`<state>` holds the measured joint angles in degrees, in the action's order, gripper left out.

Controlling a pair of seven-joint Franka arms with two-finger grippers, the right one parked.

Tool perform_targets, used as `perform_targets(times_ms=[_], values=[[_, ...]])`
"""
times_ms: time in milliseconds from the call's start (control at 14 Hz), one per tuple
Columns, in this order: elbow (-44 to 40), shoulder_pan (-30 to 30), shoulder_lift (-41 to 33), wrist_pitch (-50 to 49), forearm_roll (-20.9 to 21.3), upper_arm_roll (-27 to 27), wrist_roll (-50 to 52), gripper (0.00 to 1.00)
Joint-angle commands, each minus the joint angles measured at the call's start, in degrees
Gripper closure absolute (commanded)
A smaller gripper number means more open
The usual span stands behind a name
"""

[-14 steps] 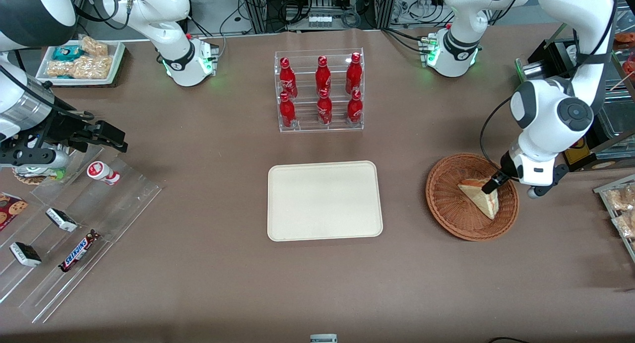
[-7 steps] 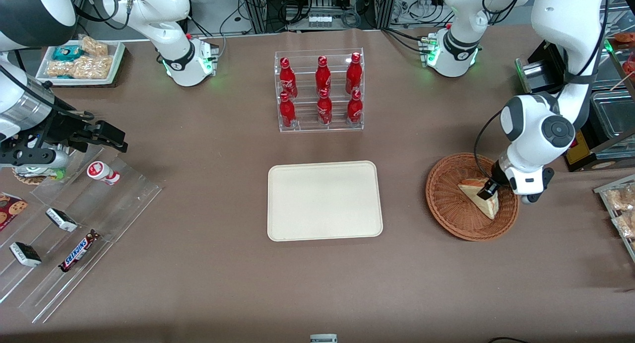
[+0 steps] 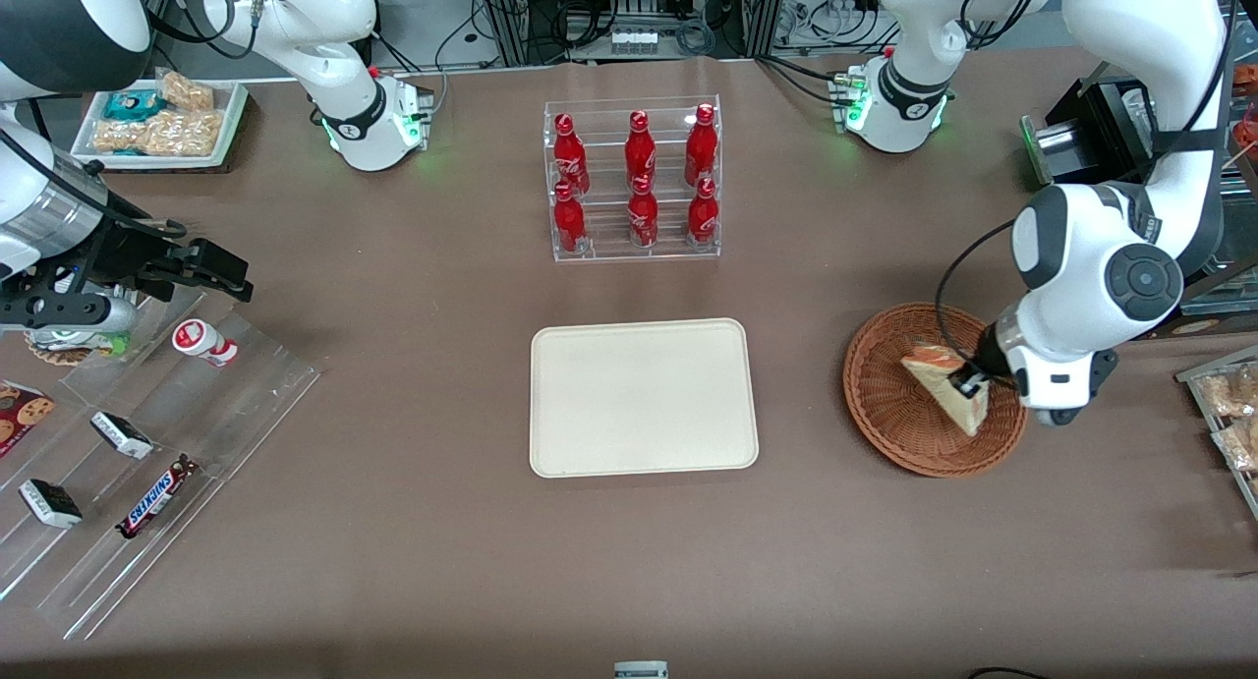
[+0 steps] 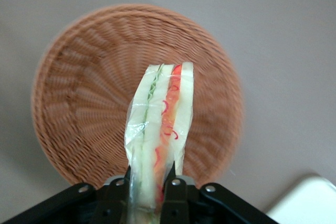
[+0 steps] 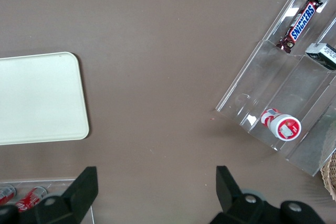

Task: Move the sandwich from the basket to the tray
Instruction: 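Lift the sandwich and carry it over the cream tray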

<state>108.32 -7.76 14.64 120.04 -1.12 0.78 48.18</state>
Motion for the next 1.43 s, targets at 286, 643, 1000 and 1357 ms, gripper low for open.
perform_targets(times_ms=[286,643,1000,1357], values=[[-20.1,-18.9,15.8,-2.1,5.2,-0.2,-2.1,0.88],[-25.1,-29.8,22.8,5.0,7.7,-0.3,-1.5,0.89],[-25.2,-34.1,26.5,11.5,8.4,-0.5,1.1,0.88],[-24.7,-35.4,28.7,14.0,8.6,-0.6,9.9,0.69]])
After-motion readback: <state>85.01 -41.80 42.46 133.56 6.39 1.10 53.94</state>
